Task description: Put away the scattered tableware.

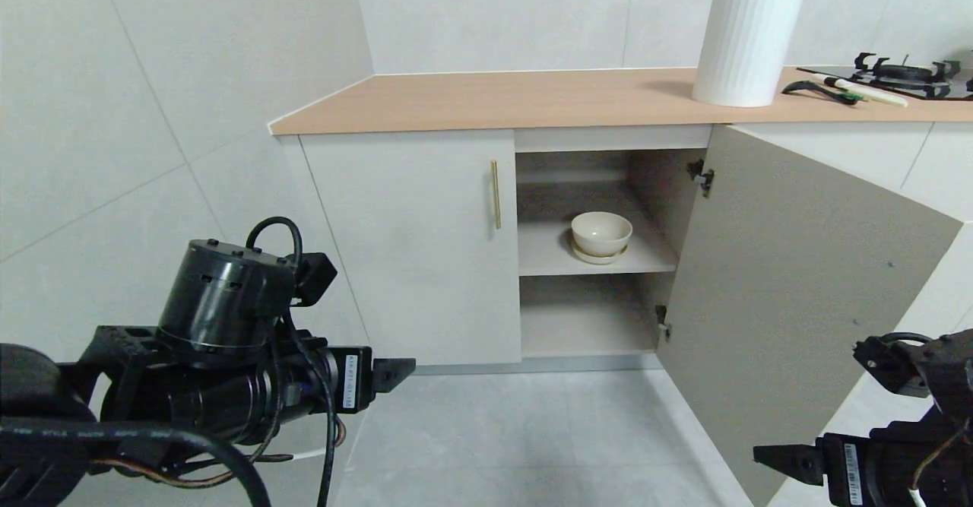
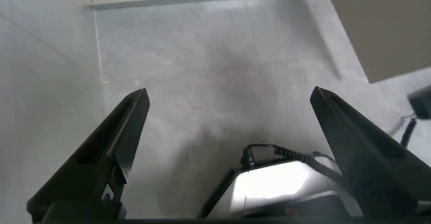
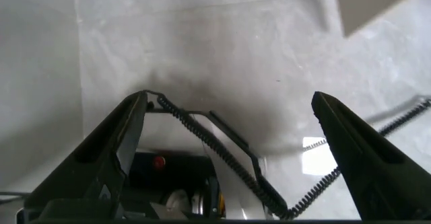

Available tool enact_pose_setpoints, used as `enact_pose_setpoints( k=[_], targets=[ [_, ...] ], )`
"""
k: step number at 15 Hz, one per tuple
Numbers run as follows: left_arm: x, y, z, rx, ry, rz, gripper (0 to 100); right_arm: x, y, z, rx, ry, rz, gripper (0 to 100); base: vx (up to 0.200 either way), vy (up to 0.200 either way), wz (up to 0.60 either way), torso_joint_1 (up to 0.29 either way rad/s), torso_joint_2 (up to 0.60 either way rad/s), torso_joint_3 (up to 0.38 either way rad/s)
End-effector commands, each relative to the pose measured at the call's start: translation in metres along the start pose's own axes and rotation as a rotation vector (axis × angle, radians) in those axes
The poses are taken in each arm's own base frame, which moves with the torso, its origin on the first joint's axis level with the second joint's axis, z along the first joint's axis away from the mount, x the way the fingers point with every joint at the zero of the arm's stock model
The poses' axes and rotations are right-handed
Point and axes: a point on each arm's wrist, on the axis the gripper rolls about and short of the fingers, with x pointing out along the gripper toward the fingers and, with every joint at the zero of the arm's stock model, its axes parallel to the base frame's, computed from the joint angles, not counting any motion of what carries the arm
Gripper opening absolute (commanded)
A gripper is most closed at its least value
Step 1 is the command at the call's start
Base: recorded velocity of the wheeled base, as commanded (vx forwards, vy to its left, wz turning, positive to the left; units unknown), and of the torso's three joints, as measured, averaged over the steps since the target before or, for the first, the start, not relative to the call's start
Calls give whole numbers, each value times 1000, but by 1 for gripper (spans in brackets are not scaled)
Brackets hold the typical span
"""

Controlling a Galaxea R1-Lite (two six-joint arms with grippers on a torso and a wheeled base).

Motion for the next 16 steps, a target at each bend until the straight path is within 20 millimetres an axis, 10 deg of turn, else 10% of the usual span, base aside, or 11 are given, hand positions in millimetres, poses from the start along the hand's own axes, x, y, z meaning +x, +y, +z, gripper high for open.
enact_pose_setpoints(
  k=[1, 10, 16],
  targets=[
    [0, 0, 0, -1, 2, 0, 100, -1, -4, -3, 22, 1, -10, 100, 0, -200, 0, 17, 7, -2],
    [1, 0, 0, -2, 0, 1, 100, 3, -41, 19, 221, -59, -128, 100, 0, -200, 0, 2, 2, 2],
    [-2, 1, 1, -8, -9, 1, 100, 9, -84, 75, 425, -189, -149, 100, 0, 0, 0, 0, 0, 0]
  ],
)
